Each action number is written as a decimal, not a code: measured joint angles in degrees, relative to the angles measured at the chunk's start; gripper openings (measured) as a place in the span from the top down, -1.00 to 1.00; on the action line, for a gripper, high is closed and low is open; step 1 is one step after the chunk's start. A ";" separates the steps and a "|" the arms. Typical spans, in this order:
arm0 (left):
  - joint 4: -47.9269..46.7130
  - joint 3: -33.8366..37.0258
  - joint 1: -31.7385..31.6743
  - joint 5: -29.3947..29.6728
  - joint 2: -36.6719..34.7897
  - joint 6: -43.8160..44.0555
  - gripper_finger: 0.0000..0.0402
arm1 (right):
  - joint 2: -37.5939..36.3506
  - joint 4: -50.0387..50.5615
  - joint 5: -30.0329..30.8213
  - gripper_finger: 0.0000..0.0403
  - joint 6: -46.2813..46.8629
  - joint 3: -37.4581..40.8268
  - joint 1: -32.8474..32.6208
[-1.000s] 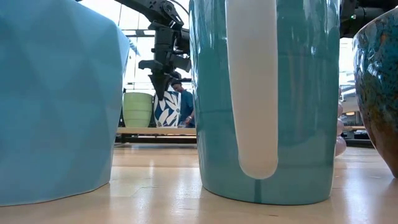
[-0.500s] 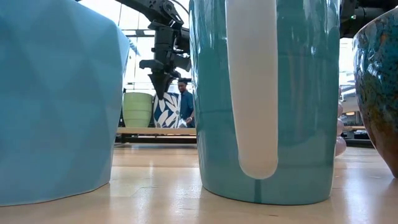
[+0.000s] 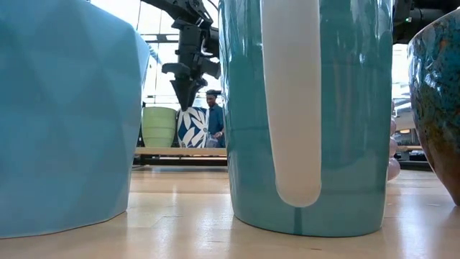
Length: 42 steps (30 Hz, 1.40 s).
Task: Place coffee mugs
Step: Put the yellow mug on the shelf
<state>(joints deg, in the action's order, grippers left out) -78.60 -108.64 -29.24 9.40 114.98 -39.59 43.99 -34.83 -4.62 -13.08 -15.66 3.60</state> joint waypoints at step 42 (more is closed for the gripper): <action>23.38 5.98 44.94 -4.34 0.21 -4.03 0.41 | -0.01 0.13 0.00 0.43 0.48 -0.01 0.00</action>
<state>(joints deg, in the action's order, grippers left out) -55.21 -102.65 15.69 5.06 115.20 -43.62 43.97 -34.70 -4.62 -12.60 -15.67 3.60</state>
